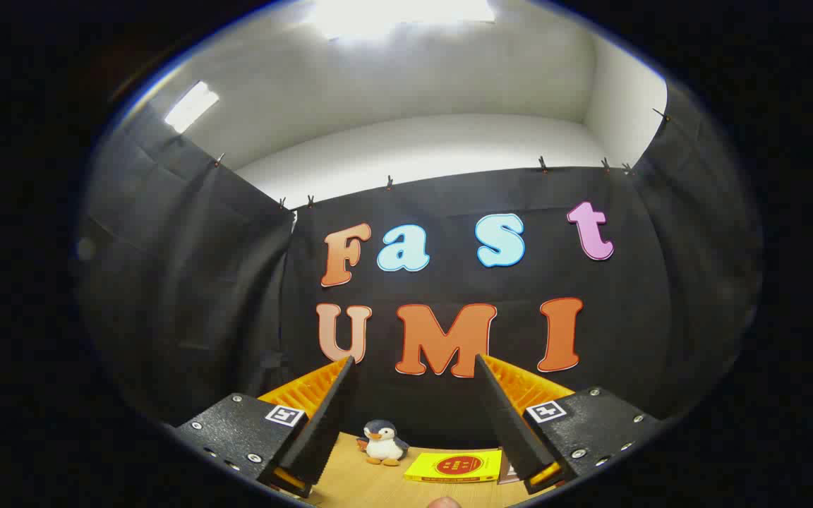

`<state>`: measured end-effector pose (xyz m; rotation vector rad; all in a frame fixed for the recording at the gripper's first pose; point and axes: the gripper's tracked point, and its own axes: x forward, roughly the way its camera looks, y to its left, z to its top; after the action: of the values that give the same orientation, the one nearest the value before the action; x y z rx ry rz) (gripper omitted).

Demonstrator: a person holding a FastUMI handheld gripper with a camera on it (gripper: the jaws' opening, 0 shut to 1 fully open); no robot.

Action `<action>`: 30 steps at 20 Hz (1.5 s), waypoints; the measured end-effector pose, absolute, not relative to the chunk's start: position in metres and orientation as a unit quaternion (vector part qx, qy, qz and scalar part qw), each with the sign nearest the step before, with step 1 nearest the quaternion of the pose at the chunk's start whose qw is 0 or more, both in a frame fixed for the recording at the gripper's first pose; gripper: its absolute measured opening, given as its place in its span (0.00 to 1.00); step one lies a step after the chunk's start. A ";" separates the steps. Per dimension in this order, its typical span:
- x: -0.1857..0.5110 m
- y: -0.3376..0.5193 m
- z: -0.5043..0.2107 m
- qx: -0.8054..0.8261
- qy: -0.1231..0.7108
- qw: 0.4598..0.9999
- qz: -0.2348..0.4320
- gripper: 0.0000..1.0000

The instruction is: Open the storage box then place both shoes into the box .Put the left shoe in first, then the right shoe, with the right side of both shoes facing outward in a uniform manner.

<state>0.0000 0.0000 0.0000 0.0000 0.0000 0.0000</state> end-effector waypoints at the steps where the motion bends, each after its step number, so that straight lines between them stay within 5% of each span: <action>1: 0.000 0.002 -0.002 0.001 0.005 1.000 0.001 0.98; 20: -0.005 -0.003 -0.003 0.009 0.011 1.000 0.001 0.99; 30: -0.029 0.075 -0.096 0.099 0.157 0.978 0.090 0.99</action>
<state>-0.0293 0.0754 -0.0959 0.1997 0.3160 0.1815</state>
